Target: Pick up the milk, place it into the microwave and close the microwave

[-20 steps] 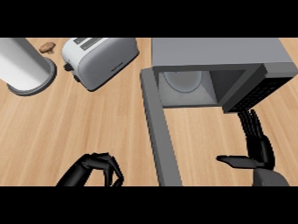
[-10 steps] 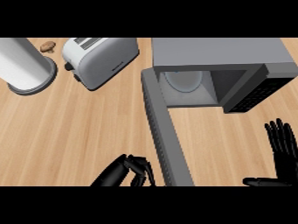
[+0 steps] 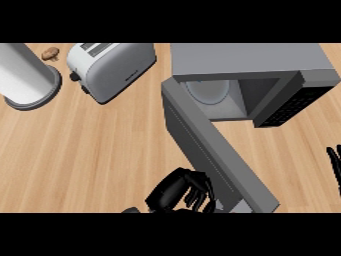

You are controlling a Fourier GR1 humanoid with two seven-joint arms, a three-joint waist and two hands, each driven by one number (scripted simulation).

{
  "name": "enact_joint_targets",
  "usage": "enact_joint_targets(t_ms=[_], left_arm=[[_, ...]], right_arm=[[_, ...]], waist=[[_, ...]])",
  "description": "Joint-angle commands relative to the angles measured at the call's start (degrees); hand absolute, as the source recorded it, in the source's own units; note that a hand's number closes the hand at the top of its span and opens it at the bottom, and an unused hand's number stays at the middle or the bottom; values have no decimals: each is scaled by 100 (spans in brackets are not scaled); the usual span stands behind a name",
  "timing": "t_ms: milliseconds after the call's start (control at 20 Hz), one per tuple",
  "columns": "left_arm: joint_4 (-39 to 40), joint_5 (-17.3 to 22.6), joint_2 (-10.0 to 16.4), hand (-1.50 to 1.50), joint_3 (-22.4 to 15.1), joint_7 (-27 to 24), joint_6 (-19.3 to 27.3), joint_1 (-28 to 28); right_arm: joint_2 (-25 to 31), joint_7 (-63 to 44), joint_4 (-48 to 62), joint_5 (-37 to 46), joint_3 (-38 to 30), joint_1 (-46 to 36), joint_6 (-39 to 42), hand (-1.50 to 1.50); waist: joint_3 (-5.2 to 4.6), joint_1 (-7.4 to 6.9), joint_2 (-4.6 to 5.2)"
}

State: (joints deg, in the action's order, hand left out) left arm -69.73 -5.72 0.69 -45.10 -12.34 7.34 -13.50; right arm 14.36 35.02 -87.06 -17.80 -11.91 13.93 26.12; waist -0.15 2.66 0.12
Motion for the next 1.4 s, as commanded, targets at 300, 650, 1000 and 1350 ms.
enact_joint_targets(t_ms=[300,650,1000,1350], left_arm=[[850,1556,-66,150,-1178,228,1569,-1679],[821,2344,-67,150,-616,-196,2233,-2189],[1020,2907,-68,-150,-383,-810,2671,-2674],[1427,3358,-69,-150,-262,-1069,2874,-3173]], right_arm=[[157,-592,-1138,-373,160,217,223,-150],[428,-907,-1420,-595,150,-40,340,-150],[497,-1000,-1563,-911,99,-124,435,-150],[705,-1239,-1681,-1201,53,-442,478,-150]], waist=[[-13,443,76],[-52,765,201],[-39,1191,286],[-34,1420,387]])
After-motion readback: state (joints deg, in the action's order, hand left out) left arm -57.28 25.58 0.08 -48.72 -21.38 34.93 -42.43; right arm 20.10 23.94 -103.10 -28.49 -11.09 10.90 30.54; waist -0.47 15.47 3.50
